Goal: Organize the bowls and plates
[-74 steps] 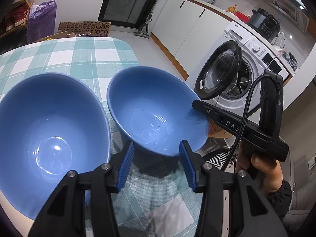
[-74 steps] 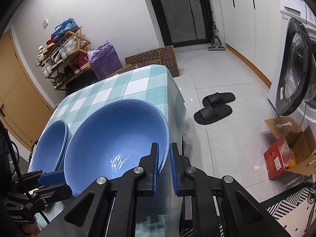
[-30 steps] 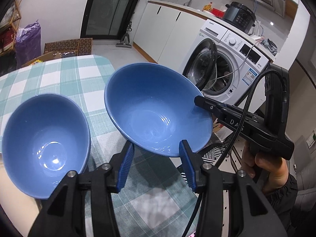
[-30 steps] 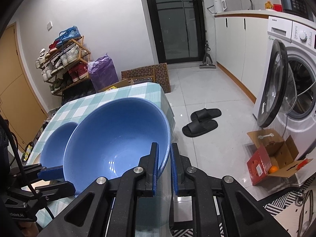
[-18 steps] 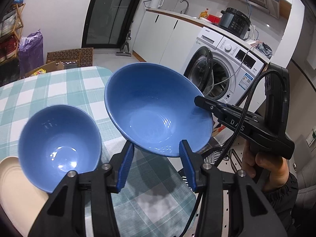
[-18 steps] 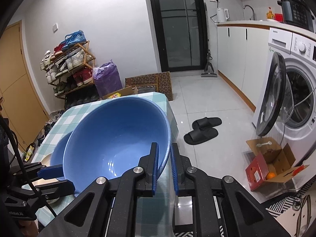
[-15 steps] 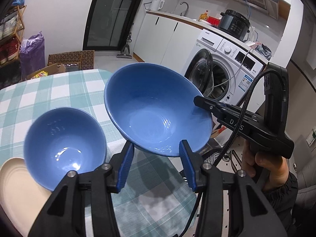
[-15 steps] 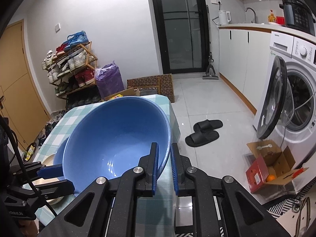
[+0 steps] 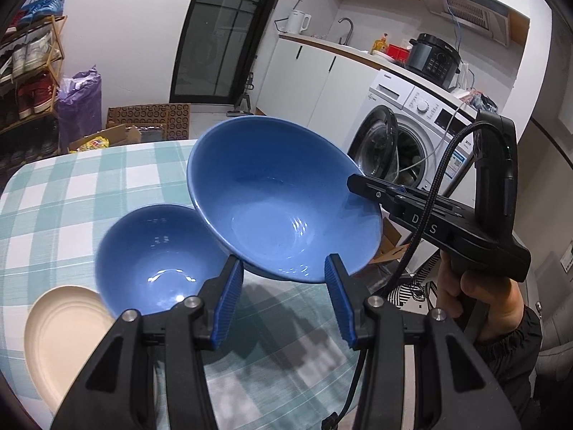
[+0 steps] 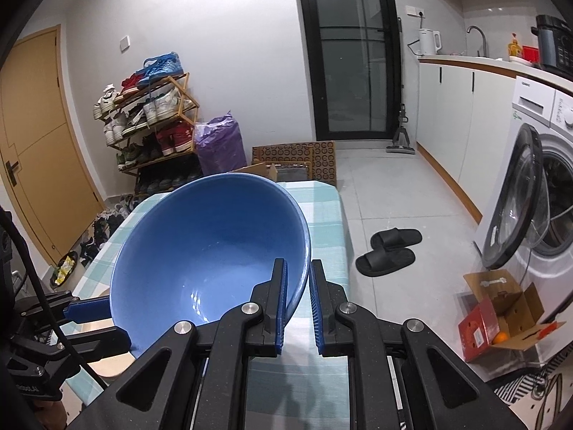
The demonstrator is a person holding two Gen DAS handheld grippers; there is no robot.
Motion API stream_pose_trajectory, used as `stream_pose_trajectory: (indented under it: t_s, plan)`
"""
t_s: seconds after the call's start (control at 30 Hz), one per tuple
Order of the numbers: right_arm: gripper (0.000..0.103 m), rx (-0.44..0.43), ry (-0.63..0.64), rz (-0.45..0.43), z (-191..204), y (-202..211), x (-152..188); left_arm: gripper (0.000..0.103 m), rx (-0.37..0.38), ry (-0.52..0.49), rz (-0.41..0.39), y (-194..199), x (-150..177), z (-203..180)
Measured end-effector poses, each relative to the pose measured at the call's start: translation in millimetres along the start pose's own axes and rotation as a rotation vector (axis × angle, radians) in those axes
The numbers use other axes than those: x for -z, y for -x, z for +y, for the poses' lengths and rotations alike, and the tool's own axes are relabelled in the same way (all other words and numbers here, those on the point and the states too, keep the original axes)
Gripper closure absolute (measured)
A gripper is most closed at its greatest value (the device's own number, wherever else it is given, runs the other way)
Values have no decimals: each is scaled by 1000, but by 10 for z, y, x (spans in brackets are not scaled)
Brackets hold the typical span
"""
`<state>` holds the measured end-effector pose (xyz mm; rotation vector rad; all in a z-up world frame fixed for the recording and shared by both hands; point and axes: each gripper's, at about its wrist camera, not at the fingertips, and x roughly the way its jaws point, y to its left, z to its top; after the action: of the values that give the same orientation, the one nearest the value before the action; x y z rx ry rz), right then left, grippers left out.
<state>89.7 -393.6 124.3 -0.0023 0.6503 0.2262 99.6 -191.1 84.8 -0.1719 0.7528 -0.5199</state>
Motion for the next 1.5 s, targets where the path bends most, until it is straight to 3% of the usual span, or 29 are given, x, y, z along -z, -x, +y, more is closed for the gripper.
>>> stream_pose_trajectory:
  t_s: [0.63, 1.5]
  plan:
    - [91, -79, 65, 44, 694, -398, -98, 57, -58, 73, -7, 256, 147, 533]
    - [91, -117, 91, 121, 944, -883, 60, 57, -91, 120, 29, 149, 330, 845]
